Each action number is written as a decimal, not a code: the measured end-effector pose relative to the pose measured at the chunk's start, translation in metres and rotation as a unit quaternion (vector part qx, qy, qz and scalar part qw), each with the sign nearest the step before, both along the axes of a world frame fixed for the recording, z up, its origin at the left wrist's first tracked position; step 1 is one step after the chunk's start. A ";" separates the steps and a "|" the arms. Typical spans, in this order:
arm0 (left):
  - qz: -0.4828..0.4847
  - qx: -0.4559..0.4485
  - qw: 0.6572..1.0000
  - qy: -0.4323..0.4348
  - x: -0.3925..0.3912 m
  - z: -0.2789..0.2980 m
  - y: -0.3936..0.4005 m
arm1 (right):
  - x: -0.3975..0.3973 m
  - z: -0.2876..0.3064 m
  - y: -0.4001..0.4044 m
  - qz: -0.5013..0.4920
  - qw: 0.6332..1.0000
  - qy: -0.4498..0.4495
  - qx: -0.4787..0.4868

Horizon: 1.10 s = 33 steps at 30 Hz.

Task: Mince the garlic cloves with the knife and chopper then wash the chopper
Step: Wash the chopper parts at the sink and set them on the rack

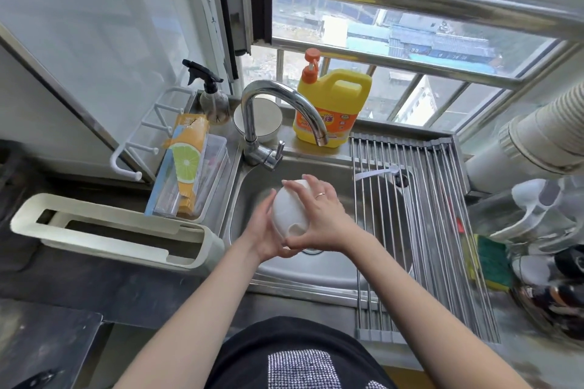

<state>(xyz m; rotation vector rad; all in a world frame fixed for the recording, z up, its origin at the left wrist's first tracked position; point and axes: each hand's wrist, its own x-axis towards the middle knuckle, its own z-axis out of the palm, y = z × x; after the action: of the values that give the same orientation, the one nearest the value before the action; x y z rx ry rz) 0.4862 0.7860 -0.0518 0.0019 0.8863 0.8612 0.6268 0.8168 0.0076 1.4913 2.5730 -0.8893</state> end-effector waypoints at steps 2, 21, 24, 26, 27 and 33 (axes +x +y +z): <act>-0.022 -0.009 1.000 -0.008 -0.001 -0.005 -0.001 | 0.000 0.007 0.002 0.024 0.999 -0.010 -0.021; -0.032 0.028 0.998 0.040 0.007 0.020 0.023 | 0.002 -0.012 -0.002 -0.049 0.997 0.062 0.022; -0.017 0.054 0.996 0.068 0.011 0.022 0.027 | -0.002 -0.015 -0.005 -0.117 0.987 0.106 0.037; -0.018 0.081 0.993 0.084 0.011 0.025 0.029 | -0.002 -0.018 -0.009 -0.138 0.982 0.112 0.071; -0.019 0.086 0.992 0.094 0.012 0.027 0.029 | -0.003 -0.018 -0.010 -0.145 0.980 0.106 0.084; 0.033 0.040 0.996 0.073 0.015 0.023 0.030 | 0.001 -0.011 0.004 -0.050 0.988 0.033 0.141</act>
<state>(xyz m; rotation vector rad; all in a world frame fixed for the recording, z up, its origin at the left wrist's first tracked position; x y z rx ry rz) 0.5012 0.8165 -0.0289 0.1069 0.9914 0.9665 0.6280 0.8210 -0.0037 1.7006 2.7897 -0.6110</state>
